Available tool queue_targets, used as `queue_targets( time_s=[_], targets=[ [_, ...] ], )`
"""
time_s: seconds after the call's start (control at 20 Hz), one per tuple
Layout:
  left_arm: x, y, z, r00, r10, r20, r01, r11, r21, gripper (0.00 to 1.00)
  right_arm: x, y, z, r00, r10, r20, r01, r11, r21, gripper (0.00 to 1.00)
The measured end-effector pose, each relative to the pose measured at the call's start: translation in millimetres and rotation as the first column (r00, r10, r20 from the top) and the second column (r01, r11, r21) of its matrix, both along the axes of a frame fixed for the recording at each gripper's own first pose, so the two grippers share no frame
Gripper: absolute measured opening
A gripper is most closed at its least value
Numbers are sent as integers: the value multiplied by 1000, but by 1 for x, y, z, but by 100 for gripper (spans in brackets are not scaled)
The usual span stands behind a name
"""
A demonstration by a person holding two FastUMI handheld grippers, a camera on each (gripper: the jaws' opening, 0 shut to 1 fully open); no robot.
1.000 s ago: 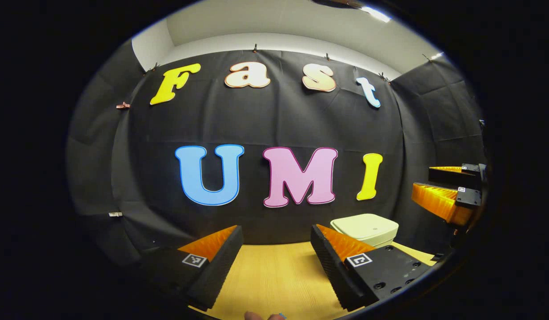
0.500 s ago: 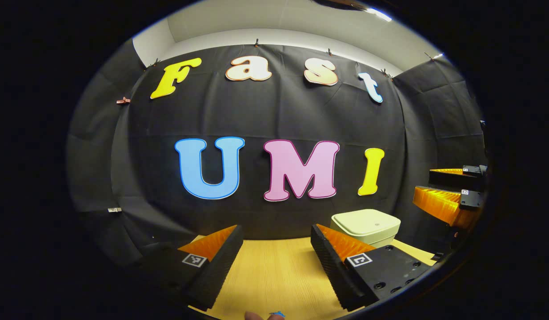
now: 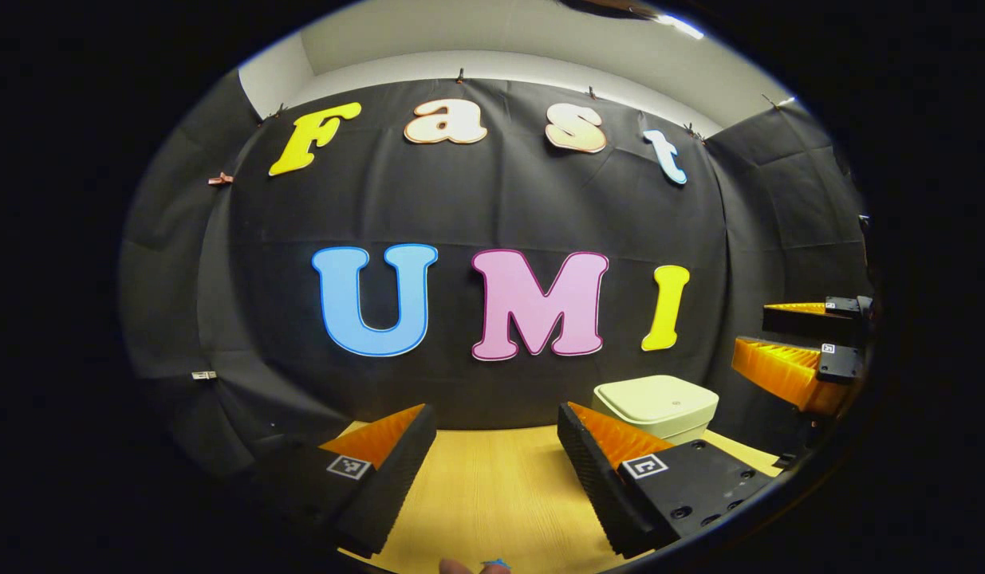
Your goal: Press the lid of the desktop garbage bin to open it, pick up the crumpled paper on the desktop and throw it into the bin, then pick up the pop can on the desktop and drop it into the bin, and finally close the garbage bin lid.
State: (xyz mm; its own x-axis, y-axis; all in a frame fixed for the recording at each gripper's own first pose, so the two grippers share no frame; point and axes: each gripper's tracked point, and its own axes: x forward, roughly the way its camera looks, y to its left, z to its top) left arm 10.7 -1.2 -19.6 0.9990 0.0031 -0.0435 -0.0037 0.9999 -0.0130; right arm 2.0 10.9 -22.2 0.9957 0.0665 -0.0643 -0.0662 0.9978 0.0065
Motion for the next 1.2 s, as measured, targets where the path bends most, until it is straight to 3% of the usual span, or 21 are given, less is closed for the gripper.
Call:
queue_targets(
  time_s=[0.2, 0.35, 0.5, 0.65, 0.8, 1.0, 1.2],
  targets=[
    [5, 2, 0, 1000, 1, 3, -1, 1000, 7, 99, 12, -9, 3, 1000, -21, 0, 21, 1000, 7, 92],
    [10, 3, 3, 1000, 2, 7, -3, 1000, 8, 98, 26, -21, 2, 999, -47, -25, 47, 999, -2, 69],
    [14, 1, 2, 1000, -2, 8, 2, 1000, -1, 98, 36, -21, -3, 998, 2, -56, -2, 1000, -8, 26],
    [15, 0, 0, 1000, -6, 10, 6, 1000, 3, 98, 51, -37, -7, 996, -23, -90, 21, 1000, -22, 9],
    [17, 0, 1, 1000, -6, 13, 5, 1000, 6, 98, 62, -56, -29, 980, -89, -176, 75, 994, -81, 9],
    [18, -1, 0, 1000, -7, 13, 7, 1000, 2, 99, 76, -62, -45, 969, -52, -242, 24, 993, -117, 5],
    [18, 0, -1, 1000, -4, 11, 4, 1000, 1, 99, 95, -63, -89, 917, -13, -399, -17, 997, -72, 5]
  ],
)
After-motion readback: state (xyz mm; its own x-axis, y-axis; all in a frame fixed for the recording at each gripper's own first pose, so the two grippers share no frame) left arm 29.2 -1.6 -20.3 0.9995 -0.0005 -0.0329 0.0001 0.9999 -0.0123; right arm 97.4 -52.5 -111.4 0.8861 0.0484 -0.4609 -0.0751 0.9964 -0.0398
